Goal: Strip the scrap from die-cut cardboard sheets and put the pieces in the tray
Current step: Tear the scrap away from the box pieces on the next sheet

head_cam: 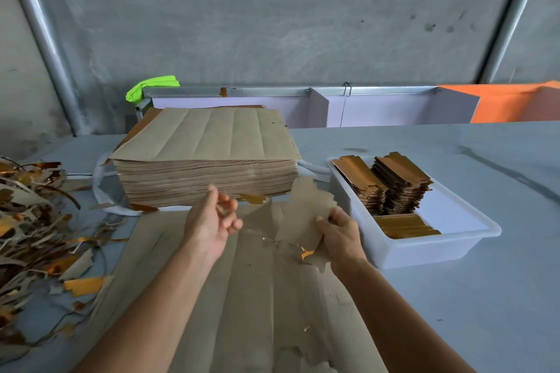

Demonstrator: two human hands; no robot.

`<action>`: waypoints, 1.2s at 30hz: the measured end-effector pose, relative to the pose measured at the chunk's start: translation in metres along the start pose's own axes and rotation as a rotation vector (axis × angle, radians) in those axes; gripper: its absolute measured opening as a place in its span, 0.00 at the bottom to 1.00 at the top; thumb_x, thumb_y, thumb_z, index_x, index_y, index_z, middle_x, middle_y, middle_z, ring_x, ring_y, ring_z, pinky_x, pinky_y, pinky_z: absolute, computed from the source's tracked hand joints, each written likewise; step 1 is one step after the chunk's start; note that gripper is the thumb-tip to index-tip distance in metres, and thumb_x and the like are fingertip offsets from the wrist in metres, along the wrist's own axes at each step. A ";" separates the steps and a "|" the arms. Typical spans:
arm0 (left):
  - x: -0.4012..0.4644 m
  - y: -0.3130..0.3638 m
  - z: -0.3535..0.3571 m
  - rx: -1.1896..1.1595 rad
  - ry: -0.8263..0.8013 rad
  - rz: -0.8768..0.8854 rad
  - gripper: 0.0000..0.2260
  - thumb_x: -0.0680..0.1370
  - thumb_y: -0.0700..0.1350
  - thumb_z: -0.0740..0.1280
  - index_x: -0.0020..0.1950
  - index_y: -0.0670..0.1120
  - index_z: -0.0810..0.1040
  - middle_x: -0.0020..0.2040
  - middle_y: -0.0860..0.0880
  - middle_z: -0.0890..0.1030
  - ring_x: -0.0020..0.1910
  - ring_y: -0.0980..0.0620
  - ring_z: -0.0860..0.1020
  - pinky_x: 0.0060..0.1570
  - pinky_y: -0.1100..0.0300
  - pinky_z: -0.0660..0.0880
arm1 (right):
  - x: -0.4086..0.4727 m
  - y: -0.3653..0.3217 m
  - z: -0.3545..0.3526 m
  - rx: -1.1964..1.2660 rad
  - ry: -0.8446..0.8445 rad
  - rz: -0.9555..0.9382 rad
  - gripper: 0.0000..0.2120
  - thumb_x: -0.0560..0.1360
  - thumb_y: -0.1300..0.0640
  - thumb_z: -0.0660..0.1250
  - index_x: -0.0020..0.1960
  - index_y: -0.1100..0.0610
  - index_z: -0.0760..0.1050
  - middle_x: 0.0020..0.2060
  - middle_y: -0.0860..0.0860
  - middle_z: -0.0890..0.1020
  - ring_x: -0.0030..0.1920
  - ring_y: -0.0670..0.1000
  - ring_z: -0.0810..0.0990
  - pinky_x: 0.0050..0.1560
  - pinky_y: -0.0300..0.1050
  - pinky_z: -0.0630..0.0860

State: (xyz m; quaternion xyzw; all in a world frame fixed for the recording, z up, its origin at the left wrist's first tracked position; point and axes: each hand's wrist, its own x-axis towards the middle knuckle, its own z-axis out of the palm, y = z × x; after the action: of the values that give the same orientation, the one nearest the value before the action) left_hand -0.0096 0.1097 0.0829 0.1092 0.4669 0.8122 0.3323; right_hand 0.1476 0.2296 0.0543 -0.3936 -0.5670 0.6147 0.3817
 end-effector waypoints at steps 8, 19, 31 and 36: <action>-0.036 -0.018 -0.002 1.355 -0.489 -0.130 0.28 0.59 0.62 0.78 0.49 0.48 0.76 0.41 0.52 0.82 0.40 0.57 0.79 0.40 0.63 0.73 | -0.006 -0.010 0.013 0.124 -0.030 -0.047 0.10 0.77 0.66 0.63 0.43 0.53 0.76 0.41 0.51 0.79 0.43 0.50 0.77 0.49 0.52 0.77; -0.044 -0.015 -0.035 1.053 -0.316 -0.005 0.17 0.79 0.53 0.62 0.38 0.45 0.82 0.25 0.56 0.64 0.23 0.59 0.61 0.24 0.67 0.58 | 0.008 -0.017 -0.012 0.055 0.212 -0.043 0.08 0.76 0.66 0.59 0.50 0.53 0.69 0.46 0.52 0.77 0.43 0.48 0.74 0.48 0.48 0.74; -0.051 -0.032 -0.012 0.975 -0.336 0.197 0.09 0.70 0.47 0.75 0.48 0.52 0.80 0.28 0.56 0.71 0.27 0.61 0.68 0.29 0.69 0.63 | -0.013 -0.034 -0.026 -0.116 -0.092 -0.234 0.38 0.70 0.75 0.52 0.66 0.35 0.63 0.61 0.45 0.70 0.63 0.54 0.71 0.61 0.59 0.74; -0.057 -0.051 0.019 0.905 -0.430 -0.058 0.14 0.66 0.48 0.79 0.47 0.52 0.78 0.22 0.59 0.71 0.20 0.64 0.67 0.21 0.69 0.61 | -0.021 -0.038 -0.004 0.001 -0.041 -0.218 0.30 0.73 0.73 0.55 0.64 0.43 0.69 0.54 0.44 0.73 0.53 0.47 0.73 0.54 0.47 0.76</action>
State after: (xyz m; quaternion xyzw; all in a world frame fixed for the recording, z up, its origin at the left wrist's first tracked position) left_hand 0.0652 0.1039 0.0583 0.3945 0.6961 0.4778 0.3626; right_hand 0.1609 0.2145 0.0926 -0.3167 -0.6140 0.5776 0.4350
